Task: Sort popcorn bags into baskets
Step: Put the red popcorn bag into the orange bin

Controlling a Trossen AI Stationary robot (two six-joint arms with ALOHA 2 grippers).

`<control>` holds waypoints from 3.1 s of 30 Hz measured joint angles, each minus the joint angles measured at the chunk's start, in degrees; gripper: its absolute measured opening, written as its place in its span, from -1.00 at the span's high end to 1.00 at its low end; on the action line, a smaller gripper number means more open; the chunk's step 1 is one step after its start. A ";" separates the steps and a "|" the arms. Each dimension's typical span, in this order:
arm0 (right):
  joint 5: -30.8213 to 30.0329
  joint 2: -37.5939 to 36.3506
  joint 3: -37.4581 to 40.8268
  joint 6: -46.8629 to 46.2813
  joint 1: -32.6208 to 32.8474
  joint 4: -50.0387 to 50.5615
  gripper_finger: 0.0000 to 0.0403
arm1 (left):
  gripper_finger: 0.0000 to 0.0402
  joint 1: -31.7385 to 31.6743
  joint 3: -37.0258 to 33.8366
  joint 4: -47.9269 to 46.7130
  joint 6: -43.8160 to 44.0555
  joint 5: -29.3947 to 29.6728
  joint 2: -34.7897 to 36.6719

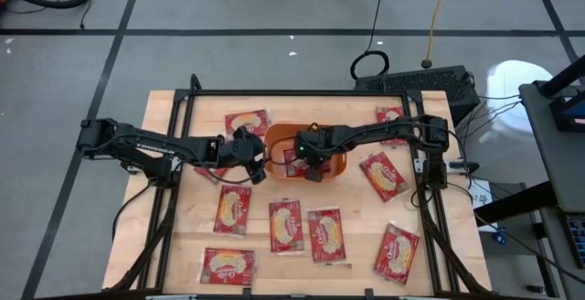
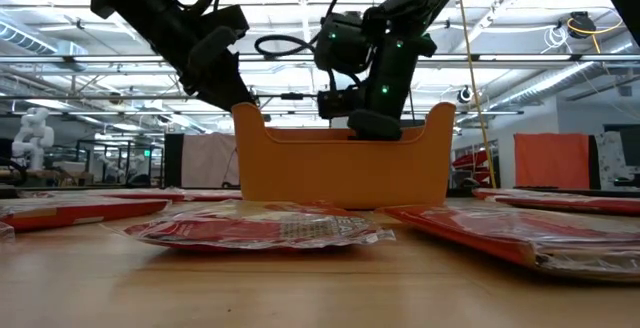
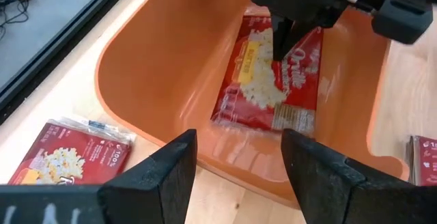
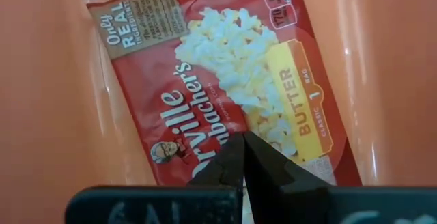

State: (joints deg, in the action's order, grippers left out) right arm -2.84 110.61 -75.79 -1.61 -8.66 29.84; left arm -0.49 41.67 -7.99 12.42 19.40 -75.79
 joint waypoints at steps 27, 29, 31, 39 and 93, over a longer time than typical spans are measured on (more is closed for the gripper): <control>-1.68 -3.05 0.07 6.16 -3.99 4.63 0.47 | -0.09 0.64 -0.09 2.17 -0.45 -0.07 -0.04; -1.69 -4.20 0.07 6.26 -4.08 6.33 0.37 | -0.09 0.76 -0.09 2.17 -0.46 -0.05 -0.04; -1.85 -5.36 0.02 6.86 -3.87 7.32 0.29 | -0.09 0.79 -0.09 2.21 -1.18 -0.03 -0.04; -4.66 -6.66 0.02 -2.77 -3.15 13.27 0.16 | -0.09 0.40 -0.09 2.92 -2.33 0.13 -0.04; -6.04 -4.39 0.11 -10.13 -3.99 10.67 0.96 | -0.09 0.85 -0.09 5.16 -4.72 -0.02 -0.02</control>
State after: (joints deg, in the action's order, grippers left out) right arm -8.88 106.21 -75.68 -11.74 -12.64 40.52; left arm 0.36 41.58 -2.83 7.70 19.38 -75.81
